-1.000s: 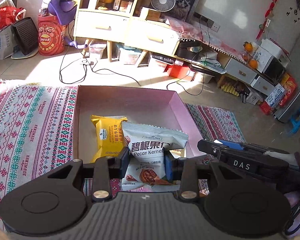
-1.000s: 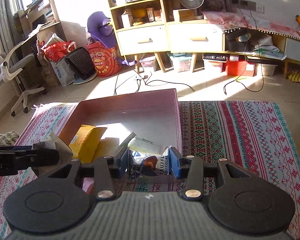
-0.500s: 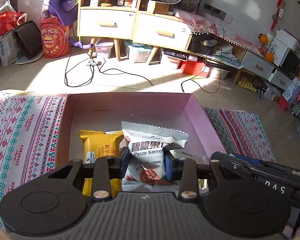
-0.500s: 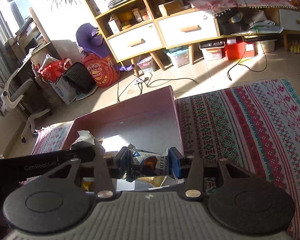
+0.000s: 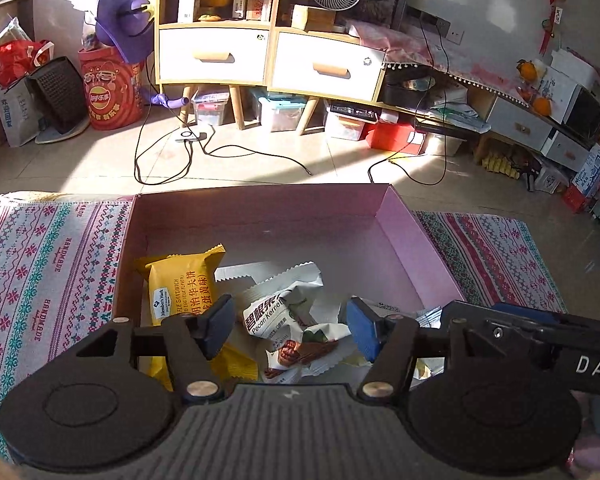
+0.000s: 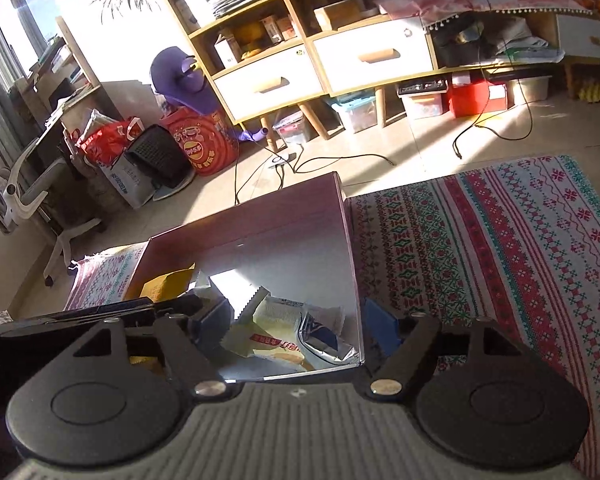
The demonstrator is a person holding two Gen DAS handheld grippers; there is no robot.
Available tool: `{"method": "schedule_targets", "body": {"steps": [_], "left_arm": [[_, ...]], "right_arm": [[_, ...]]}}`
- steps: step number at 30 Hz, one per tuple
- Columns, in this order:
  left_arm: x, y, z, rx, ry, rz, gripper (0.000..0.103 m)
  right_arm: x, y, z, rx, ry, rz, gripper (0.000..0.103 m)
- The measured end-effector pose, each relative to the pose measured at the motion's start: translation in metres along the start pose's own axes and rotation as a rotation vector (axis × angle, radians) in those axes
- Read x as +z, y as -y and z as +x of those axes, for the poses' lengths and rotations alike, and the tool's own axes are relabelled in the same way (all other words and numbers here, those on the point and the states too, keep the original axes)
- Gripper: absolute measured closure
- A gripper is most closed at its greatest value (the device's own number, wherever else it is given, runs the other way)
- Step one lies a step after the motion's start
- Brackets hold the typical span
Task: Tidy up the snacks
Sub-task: 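Lower both held snacks into the pink box and open both grippers, then move both tools back over the remaining snacks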
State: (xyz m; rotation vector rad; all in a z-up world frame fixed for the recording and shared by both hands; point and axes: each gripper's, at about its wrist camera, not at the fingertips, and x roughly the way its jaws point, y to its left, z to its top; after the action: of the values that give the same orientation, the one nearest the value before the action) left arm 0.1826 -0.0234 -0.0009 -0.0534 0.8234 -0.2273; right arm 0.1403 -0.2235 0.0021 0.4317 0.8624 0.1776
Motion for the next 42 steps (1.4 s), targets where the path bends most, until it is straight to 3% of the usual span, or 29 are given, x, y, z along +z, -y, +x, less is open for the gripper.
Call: {"method": "schedule_targets", "body": {"steps": [27,42], "left_arm": [[-0.051,-0.031,-0.085,-0.030,0.019,0.021,0.005],[-0.092,-0.056,-0.114,-0.050,0.038,0.073,0.001]], "right_arm": [[-0.029,-0.044,-0.057,0.036,-0.036,-0.241,0.006],[-0.062,-0.067,-0.075,0.039,-0.068,-0.315,0.002]]}}
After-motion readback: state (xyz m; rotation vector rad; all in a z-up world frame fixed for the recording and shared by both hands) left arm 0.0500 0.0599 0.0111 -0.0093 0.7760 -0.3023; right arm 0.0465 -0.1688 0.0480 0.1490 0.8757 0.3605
